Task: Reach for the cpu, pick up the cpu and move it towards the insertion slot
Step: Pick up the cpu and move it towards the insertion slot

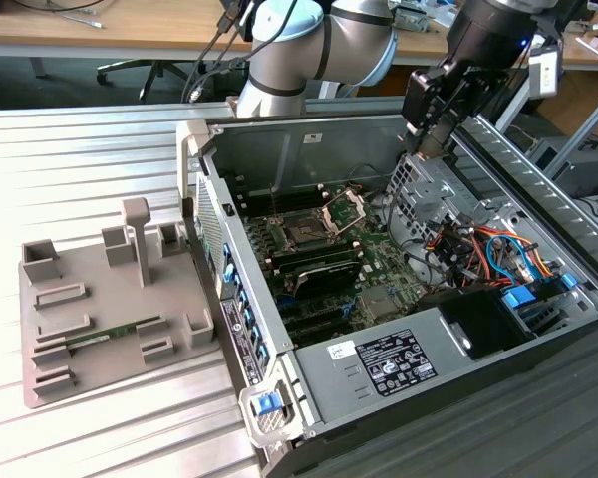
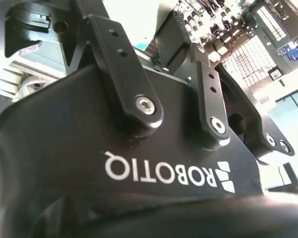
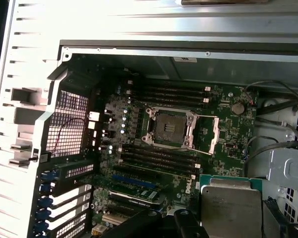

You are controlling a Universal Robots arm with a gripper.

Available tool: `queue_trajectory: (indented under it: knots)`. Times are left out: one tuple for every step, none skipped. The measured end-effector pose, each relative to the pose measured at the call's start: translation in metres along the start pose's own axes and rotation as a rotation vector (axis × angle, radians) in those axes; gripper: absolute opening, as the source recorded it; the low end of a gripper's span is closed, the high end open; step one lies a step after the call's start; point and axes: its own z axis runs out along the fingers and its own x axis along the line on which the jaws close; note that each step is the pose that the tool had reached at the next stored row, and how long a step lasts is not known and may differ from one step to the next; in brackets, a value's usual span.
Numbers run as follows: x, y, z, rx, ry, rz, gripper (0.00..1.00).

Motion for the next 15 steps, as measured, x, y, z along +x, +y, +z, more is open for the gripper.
queue_trajectory:
  knots:
    - [0.0000,0.0000,0.0002,0.0000,0.0000,0.000,0.55]
    - [0.0000,0.0000,0.0003,0.0000,-0.0001,0.000,0.55]
    - [0.0000,0.0000,0.0005,-0.0001,0.0000,0.000,0.55]
    - [0.0000,0.0000,0.0006,0.0000,0.0000,0.000,0.55]
    - [0.0000,0.0000,0.0008,0.0000,0.0000,0.000,0.55]
    - [0.0000,-0.0001,0.0009,0.0000,0.0000,0.000,0.55]
    - [0.0000,-0.0001,0.0011,0.0000,0.0000,0.000,0.55]
    - [0.0000,0.0000,0.0012,0.0000,0.0000,0.000,0.55]
    - [0.0000,-0.0001,0.0013,0.0000,0.0000,0.000,0.55]
    - [0.0000,-0.0001,0.0015,0.0000,0.0000,0.000,0.55]
    - [0.0000,-0.0001,0.0019,0.0000,0.0000,0.000,0.55]
    - [0.0000,-0.0001,0.0030,0.0000,0.0000,0.000,0.55]
    - [0.0000,-0.0002,0.0039,0.0000,0.0000,0.000,0.55]
    - [0.0000,-0.0002,0.0049,0.0000,0.0000,0.000,0.55]
    - [0.0000,-0.0002,0.0051,0.0001,0.0000,0.000,0.55]
